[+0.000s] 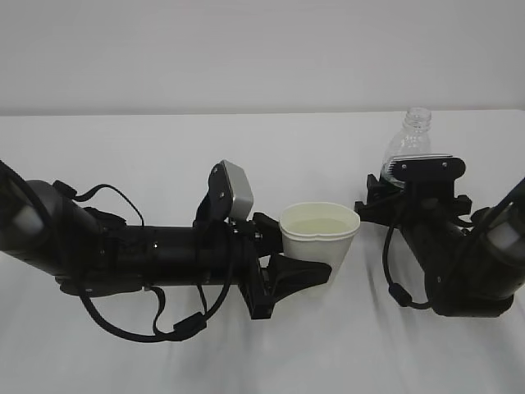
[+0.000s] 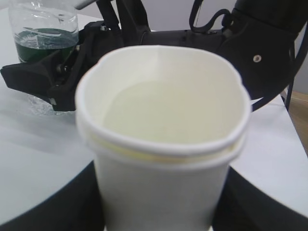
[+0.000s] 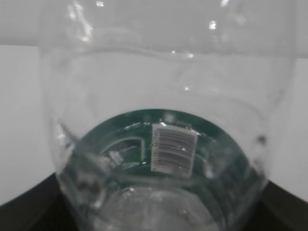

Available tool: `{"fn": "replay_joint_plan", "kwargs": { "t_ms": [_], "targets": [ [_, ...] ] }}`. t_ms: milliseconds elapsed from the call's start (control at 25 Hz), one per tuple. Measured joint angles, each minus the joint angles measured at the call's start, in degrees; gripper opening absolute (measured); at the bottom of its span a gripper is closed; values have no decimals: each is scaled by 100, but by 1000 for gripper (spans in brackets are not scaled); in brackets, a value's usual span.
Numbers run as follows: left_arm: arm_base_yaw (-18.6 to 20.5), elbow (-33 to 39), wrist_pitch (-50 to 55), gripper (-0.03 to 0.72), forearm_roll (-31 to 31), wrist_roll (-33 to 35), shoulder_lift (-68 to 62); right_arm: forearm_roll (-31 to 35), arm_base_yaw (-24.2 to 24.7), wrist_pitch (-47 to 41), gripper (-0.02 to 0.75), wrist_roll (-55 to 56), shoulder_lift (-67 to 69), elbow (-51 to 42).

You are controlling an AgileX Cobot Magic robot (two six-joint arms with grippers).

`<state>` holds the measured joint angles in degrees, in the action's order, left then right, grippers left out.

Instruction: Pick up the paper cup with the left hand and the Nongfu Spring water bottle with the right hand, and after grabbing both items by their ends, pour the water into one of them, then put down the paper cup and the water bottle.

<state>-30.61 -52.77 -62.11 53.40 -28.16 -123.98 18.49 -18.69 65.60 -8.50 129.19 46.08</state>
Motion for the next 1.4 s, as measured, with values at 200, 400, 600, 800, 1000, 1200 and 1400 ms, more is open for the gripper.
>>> {"fn": "replay_joint_plan", "kwargs": {
  "t_ms": [200, 400, 600, 800, 1000, 1200, 1400],
  "targets": [
    [0, 0, 0, 413, 0, 0, 0, -9, 0, 0, 572, 0, 0, -58],
    [0, 0, 0, 412, 0, 0, 0, -23, 0, 0, 573, 0, 0, -190],
    [0, 0, 0, 412, 0, 0, 0, -213, 0, 0, 573, 0, 0, -252],
    [0, 0, 0, 412, 0, 0, 0, -226, 0, 0, 573, 0, -83, -452],
    [0, 0, 0, 412, 0, 0, 0, -226, 0, 9, 573, 0, -230, -529],
    [0, 0, 0, 412, 0, 0, 0, -226, 0, 9, 597, 47, -243, -543],
    [0, 0, 0, 412, 10, 0, 0, -271, 0, 9, 636, 247, -334, -686]
  ]
}}
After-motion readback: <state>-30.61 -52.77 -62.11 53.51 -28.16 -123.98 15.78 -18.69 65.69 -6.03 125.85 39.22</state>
